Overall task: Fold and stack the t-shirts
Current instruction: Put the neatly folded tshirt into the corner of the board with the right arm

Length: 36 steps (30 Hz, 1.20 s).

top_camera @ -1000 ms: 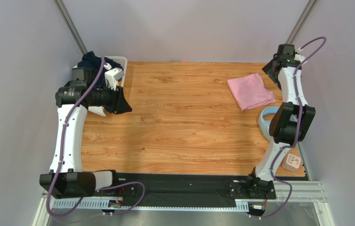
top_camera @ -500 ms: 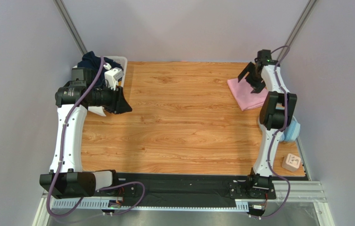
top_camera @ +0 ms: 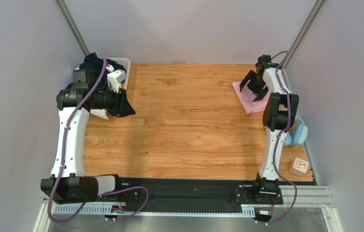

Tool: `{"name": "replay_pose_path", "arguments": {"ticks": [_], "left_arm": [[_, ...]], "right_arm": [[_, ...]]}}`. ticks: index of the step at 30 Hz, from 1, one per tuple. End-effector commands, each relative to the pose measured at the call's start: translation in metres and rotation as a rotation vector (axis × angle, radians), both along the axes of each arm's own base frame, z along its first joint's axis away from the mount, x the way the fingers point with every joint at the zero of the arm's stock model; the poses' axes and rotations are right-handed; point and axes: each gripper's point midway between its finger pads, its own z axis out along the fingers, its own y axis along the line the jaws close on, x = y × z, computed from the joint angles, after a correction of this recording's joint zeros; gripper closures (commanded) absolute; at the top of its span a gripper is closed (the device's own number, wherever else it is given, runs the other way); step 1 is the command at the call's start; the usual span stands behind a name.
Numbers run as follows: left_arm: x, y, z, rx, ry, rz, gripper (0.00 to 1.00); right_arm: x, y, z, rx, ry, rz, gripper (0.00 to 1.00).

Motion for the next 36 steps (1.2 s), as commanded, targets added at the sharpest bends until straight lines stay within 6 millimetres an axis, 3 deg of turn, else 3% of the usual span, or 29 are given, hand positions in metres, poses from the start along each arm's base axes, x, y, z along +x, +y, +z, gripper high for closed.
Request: {"name": "replay_pose_path", "arguments": {"ticks": [1,6,15,21,27,31,34,36], "left_arm": [[-0.003,0.003,0.02,0.015,-0.087,-0.017,0.6],[-0.008,0.007,0.023,0.036,-0.099,-0.016,0.6],[-0.007,0.01,0.024,0.042,-0.106,-0.014,0.6],[-0.005,0.01,0.023,0.043,-0.105,-0.018,0.6],[-0.005,0.011,0.021,0.046,-0.1,-0.016,0.6],[-0.005,0.011,0.02,0.041,-0.093,-0.016,0.6],[-0.006,0.009,0.02,0.026,-0.082,-0.018,0.6],[-0.007,0.007,0.022,0.018,-0.087,-0.02,0.6]], "right_arm": [[0.006,-0.011,-0.028,-0.002,0.058,-0.042,0.08],[0.013,-0.027,-0.05,0.03,0.079,-0.133,0.08],[0.016,-0.07,-0.04,-0.011,0.046,-0.298,0.08],[0.019,-0.082,-0.039,-0.013,0.031,-0.338,0.08],[0.028,-0.084,-0.047,0.032,0.008,-0.386,0.07],[0.042,-0.065,-0.043,0.128,-0.036,-0.329,0.06],[0.051,-0.064,-0.025,0.129,-0.083,-0.289,0.04],[0.056,-0.066,-0.003,0.123,-0.131,-0.269,0.02]]}}
